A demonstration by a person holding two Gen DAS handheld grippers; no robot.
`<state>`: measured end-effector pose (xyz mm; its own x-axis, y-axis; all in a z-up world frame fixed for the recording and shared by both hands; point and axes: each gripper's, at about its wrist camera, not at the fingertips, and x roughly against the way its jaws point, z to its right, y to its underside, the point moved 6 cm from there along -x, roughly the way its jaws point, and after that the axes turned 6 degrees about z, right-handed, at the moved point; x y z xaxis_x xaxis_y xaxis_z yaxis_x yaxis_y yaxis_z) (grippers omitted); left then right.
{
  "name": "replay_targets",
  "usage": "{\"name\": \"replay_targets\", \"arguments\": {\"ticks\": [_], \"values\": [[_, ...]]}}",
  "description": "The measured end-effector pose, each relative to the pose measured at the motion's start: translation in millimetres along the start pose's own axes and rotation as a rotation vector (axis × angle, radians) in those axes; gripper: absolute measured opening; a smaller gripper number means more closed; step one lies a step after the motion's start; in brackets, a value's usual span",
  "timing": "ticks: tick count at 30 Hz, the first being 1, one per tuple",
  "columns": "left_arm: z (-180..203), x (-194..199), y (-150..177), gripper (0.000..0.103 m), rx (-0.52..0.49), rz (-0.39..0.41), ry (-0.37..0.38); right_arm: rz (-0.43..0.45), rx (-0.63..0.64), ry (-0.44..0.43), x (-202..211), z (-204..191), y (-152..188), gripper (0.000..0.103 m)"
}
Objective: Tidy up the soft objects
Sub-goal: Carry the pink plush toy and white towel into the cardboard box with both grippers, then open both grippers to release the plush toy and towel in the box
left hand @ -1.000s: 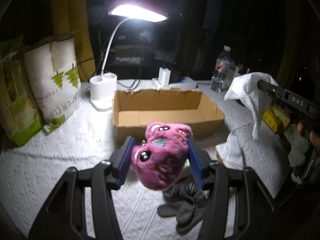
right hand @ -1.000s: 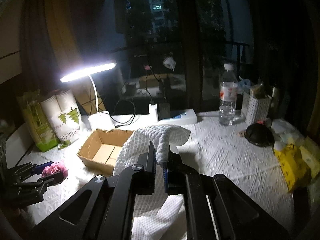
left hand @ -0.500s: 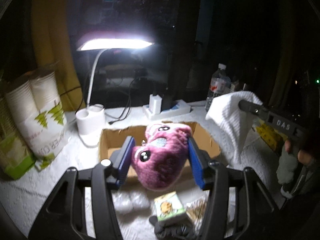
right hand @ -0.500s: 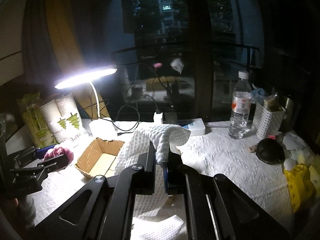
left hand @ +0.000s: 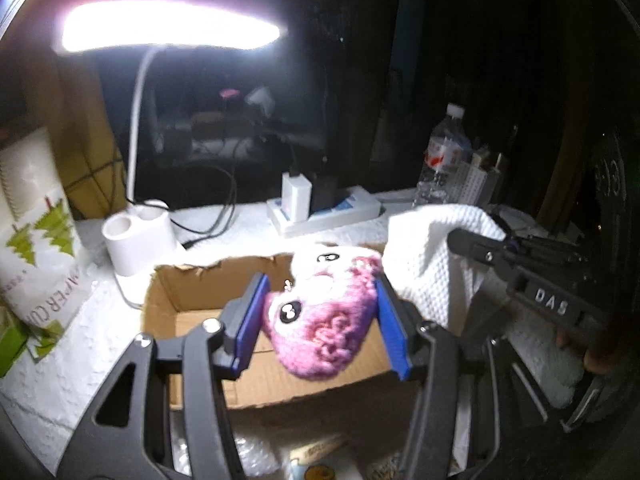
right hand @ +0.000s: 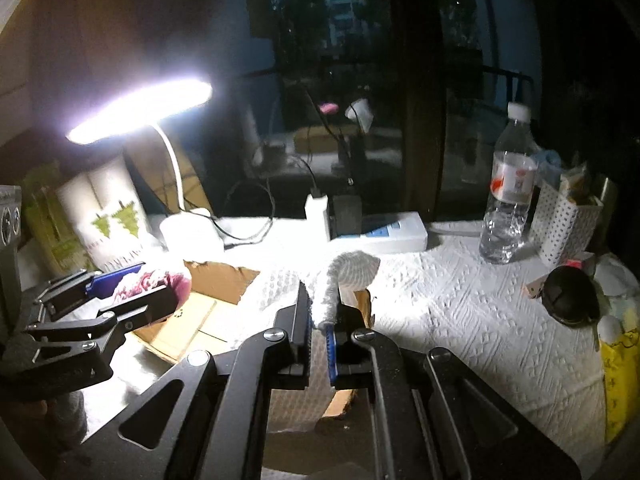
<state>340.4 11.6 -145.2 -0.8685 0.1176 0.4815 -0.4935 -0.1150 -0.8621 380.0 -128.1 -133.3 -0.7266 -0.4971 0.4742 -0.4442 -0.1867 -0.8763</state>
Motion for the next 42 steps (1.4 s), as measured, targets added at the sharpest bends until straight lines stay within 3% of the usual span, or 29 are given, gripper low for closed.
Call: {"name": "replay_targets", "arguments": {"ticks": [10, 17, 19, 21, 24, 25, 28, 33, 39, 42], "values": [[5.2, -46.1, 27.3, 0.054, 0.011, -0.137, 0.007, -0.103, 0.014, -0.006, -34.8, -1.0, 31.1, 0.007], [10.3, -57.6, 39.2, 0.057, 0.004, -0.197, -0.013, -0.188, 0.051, -0.020, -47.0, -4.9, 51.8, 0.007], [10.3, -57.5, 39.2, 0.058, 0.015, -0.202, -0.009, -0.184, 0.055, -0.021, -43.8, -5.3, 51.6, 0.012], [11.3, -57.4, 39.1, 0.059, 0.015, -0.207, -0.005, -0.161, 0.043, -0.032, -36.0, -3.3, 47.0, 0.029], [12.0, -61.4, 42.9, 0.060, 0.017, -0.237, -0.008, -0.111, 0.003, -0.036, -23.1, 6.4, 36.7, 0.047], [12.5, -62.7, 44.5, 0.060, 0.021, -0.246, -0.007, -0.095, -0.009, -0.035, -19.3, 9.6, 34.1, 0.049], [16.5, -66.3, 48.0, 0.061, 0.015, -0.274, 0.003, -0.074, -0.029, -0.016, -16.8, 19.1, 30.9, 0.051], [24.1, -73.2, 54.8, 0.064, 0.007, -0.320, 0.017, -0.150, -0.056, 0.020, -41.1, 32.5, 50.8, 0.051], [21.9, -69.1, 51.0, 0.066, 0.012, -0.311, 0.004, -0.182, -0.075, 0.032, -49.1, 40.0, 60.9, 0.051], [21.7, -63.1, 47.4, 0.072, 0.018, -0.298, 0.006, -0.157, -0.079, 0.031, -40.0, 39.1, 54.2, 0.051]]}}
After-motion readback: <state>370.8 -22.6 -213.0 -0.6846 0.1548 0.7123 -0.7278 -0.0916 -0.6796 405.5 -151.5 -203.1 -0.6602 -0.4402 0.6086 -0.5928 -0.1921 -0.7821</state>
